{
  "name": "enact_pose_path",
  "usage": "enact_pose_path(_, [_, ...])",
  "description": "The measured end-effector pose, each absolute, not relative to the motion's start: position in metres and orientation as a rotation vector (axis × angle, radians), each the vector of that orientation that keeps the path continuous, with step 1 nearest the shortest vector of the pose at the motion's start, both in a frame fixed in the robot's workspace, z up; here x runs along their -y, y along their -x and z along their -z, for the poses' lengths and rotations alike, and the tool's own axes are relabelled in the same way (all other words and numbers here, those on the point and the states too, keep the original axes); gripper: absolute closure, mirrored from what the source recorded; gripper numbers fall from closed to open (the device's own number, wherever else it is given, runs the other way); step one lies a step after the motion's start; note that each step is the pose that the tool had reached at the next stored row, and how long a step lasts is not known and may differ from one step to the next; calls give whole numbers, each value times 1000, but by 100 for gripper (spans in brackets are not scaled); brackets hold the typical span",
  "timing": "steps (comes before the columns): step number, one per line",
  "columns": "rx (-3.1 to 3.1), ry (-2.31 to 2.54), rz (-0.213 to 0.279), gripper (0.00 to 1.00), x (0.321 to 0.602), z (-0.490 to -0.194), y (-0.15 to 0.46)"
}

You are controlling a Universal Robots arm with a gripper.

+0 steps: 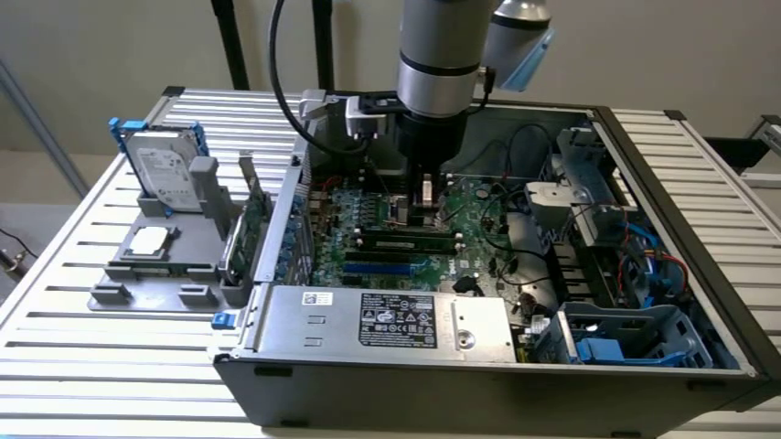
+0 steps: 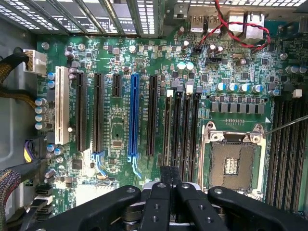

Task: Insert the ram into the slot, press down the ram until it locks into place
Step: 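Press down the ram until it locks into place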

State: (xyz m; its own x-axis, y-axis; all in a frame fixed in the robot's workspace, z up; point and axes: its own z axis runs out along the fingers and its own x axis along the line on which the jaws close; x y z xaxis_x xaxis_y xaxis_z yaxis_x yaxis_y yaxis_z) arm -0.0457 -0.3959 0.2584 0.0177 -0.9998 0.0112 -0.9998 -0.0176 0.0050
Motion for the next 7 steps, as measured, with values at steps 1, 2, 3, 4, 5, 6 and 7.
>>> enact_pose_path(1, [2194, -2233, -7, 89, 396, -258, 46])
enact_pose_path(2, [2194, -2233, -7, 89, 396, -258, 46])
enact_pose_path(3, [2194, -2233, -7, 89, 396, -258, 46])
enact_pose_path(4, [2194, -2233, -7, 89, 396, -258, 46])
enact_pose_path(5, [2194, -2233, -6, 89, 396, -258, 46])
enact_pose_path(6, [2193, -2233, -6, 89, 396, -258, 46])
enact_pose_path(7, [2193, -2232, -6, 89, 396, -258, 46])
